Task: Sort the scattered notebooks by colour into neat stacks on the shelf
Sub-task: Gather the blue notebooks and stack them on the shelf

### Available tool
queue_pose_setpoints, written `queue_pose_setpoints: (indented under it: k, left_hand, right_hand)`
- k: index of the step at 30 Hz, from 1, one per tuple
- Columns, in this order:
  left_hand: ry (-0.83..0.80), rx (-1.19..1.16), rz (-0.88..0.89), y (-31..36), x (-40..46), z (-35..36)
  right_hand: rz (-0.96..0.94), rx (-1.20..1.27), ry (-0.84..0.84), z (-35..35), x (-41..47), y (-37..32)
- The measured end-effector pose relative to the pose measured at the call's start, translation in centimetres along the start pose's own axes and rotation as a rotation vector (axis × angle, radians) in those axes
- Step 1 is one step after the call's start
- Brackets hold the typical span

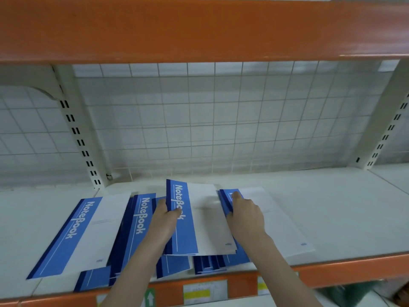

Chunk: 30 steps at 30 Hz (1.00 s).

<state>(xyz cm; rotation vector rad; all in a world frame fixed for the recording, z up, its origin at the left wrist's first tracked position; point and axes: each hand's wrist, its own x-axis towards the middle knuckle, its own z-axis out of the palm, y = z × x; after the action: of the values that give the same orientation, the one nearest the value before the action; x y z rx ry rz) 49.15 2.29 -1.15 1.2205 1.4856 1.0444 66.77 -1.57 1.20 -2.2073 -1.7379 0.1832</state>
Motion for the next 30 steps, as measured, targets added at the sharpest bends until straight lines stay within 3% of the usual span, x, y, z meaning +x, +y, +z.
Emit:
queue_pose_setpoints:
  k: [6, 13, 23, 30]
  left_hand:
    - [-0.030, 0.078, 0.034, 0.0, -0.8, 0.4]
    - [-0.029, 0.075, 0.034, 0.0, -0.9, 0.1]
    - [-0.068, 0.055, 0.010, -0.1, -0.9, -0.7]
    - [-0.127, 0.052, 0.015, 0.1, -0.9, -1.2]
  right_hand:
    - [-0.089, 0.000, 0.027, -0.1, 0.4, -2.4]
    - [-0.278, 0.411, -0.028, 0.8, 0.0, -8.2]
    - [-0.251, 0.489, 0.003, 2.2, 0.1, -9.3]
    - [-0.210, 0.625, -0.082, 1.8, 0.1, -7.1]
